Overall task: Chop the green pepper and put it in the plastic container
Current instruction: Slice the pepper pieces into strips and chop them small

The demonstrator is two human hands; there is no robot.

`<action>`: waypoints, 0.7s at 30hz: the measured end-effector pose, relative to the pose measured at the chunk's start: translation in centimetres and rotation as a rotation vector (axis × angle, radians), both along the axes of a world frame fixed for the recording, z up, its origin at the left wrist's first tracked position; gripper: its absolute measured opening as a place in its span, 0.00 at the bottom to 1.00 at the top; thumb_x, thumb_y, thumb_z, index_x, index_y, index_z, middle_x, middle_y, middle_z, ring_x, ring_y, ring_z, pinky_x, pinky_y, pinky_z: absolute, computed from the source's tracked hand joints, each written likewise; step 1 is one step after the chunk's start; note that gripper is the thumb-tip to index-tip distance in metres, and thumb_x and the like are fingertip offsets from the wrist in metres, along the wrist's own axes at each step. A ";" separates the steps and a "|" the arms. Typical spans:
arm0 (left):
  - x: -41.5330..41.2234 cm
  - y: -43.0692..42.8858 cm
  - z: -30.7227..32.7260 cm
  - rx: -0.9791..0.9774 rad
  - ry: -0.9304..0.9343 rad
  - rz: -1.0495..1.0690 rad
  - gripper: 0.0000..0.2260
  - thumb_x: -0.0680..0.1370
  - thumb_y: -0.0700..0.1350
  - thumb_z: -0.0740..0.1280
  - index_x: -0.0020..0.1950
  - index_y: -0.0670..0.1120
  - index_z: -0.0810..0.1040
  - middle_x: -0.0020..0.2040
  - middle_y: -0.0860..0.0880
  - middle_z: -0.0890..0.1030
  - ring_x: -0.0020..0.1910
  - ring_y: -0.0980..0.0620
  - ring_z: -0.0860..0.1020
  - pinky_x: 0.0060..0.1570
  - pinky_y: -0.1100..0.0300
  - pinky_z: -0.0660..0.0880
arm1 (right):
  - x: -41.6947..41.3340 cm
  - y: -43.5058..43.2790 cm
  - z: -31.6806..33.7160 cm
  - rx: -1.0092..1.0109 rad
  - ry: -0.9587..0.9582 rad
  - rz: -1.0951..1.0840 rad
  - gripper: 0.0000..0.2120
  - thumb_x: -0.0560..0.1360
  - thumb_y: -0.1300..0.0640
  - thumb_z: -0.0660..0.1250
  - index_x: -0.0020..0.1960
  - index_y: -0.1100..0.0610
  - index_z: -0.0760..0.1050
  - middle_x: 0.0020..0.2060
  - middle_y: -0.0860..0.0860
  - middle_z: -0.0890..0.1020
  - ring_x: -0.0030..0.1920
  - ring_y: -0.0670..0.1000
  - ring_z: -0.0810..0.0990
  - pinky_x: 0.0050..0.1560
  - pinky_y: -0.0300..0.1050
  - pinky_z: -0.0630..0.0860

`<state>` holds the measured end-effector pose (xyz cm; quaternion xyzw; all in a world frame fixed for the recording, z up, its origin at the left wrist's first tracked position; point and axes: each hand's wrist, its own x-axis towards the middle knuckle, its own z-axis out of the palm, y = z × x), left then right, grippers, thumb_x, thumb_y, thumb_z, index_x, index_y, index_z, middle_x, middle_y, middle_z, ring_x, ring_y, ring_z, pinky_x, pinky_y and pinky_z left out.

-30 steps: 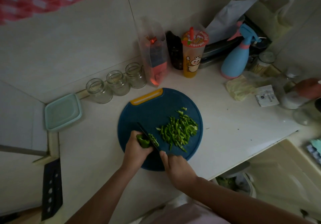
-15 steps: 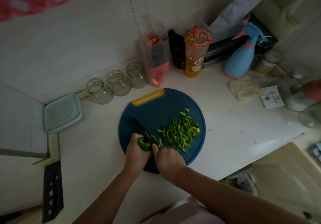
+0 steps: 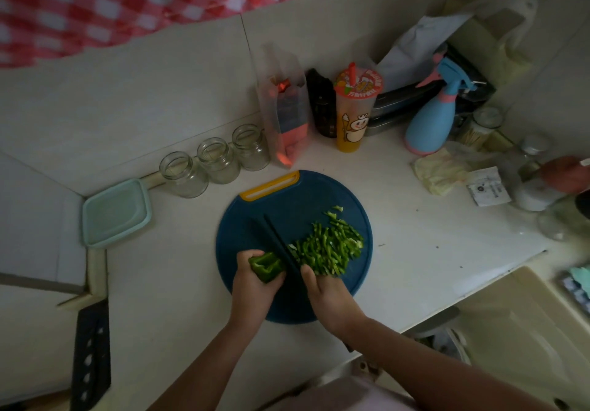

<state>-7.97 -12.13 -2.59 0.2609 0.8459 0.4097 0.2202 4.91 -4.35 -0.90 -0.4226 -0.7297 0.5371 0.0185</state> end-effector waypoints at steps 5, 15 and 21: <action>0.1 -0.2 -0.6 0.000 -0.017 0.000 0.23 0.66 0.40 0.77 0.53 0.48 0.68 0.46 0.49 0.79 0.44 0.52 0.78 0.41 0.63 0.71 | 0.6 -1.0 -0.3 0.116 -0.052 0.111 0.25 0.81 0.43 0.50 0.29 0.53 0.64 0.32 0.58 0.78 0.39 0.57 0.79 0.44 0.50 0.72; 0.1 -0.2 -0.7 0.003 -0.022 -0.004 0.22 0.66 0.40 0.77 0.52 0.46 0.68 0.44 0.50 0.79 0.43 0.52 0.78 0.39 0.63 0.72 | 1.0 -1.6 0.1 0.244 -0.173 0.199 0.24 0.81 0.40 0.47 0.38 0.54 0.70 0.43 0.60 0.81 0.47 0.60 0.79 0.44 0.49 0.70; 0.1 -0.1 -0.6 -0.006 -0.023 0.003 0.21 0.67 0.40 0.76 0.52 0.46 0.69 0.44 0.51 0.79 0.43 0.53 0.79 0.39 0.62 0.72 | 0.5 -1.7 0.1 0.253 -0.245 0.245 0.26 0.81 0.41 0.45 0.49 0.58 0.75 0.47 0.58 0.81 0.50 0.60 0.79 0.44 0.48 0.69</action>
